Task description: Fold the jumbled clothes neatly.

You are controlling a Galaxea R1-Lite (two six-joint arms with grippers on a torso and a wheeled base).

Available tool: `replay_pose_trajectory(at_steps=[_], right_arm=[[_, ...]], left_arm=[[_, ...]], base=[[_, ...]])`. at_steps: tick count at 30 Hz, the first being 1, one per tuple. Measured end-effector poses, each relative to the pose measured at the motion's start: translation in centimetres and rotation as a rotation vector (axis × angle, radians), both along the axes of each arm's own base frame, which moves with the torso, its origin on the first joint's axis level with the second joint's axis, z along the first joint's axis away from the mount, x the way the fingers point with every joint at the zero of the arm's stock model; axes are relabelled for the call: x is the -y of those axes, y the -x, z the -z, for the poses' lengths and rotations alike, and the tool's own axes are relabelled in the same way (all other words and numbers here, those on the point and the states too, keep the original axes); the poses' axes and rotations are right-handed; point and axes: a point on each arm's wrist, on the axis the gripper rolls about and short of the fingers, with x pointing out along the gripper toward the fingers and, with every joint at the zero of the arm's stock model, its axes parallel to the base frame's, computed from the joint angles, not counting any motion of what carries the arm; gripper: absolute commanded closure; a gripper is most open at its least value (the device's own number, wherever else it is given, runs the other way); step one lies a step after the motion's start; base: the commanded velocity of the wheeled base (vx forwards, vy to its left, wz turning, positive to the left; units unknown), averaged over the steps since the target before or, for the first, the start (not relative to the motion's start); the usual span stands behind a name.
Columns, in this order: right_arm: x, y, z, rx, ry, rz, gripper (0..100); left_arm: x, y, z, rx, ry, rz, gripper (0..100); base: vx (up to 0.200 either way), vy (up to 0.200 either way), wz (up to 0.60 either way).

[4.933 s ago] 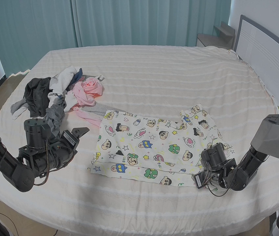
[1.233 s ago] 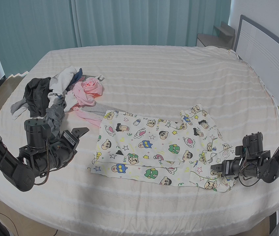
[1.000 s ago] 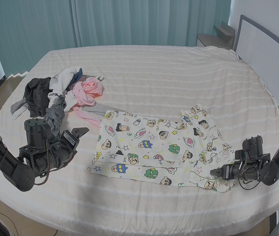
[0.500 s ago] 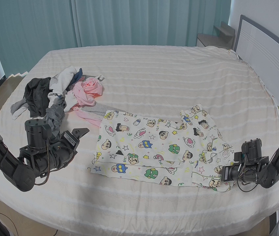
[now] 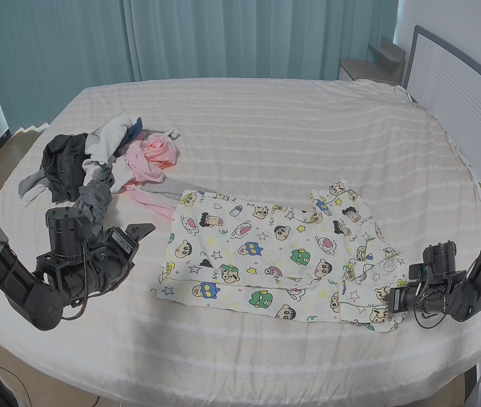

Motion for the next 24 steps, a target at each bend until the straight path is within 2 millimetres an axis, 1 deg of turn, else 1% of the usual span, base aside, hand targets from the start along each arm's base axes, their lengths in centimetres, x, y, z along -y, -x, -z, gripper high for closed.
replay_pose_trajectory(at_steps=[4,9,10,19,24], right_arm=[[0.6,-0.5,0.1,0.031,-0.003,0.02,100],[0.6,-0.4,0.4,0.032,-0.003,0.019,100],[0.6,-0.3,0.5,0.027,-0.002,0.018,0],[0.8,-0.4,0.9,0.017,0.005,0.028,0],[1.3,-0.5,-0.1,0.061,-0.004,0.053,0]], left_arm=[[0.0,0.0,0.1,-0.003,0.0,-0.001,0],[0.0,-0.1,0.2,-0.006,-0.001,-0.002,0],[0.0,-0.1,0.2,-0.007,0.0,-0.002,0],[0.0,-0.2,0.3,-0.009,0.004,-0.001,0],[0.1,-0.1,0.4,-0.021,0.028,0.018,0]], base=[[0.0,0.0,0.0],[0.0,0.0,0.0],[0.0,0.0,0.0],[0.0,0.0,0.0],[0.0,0.0,0.0]])
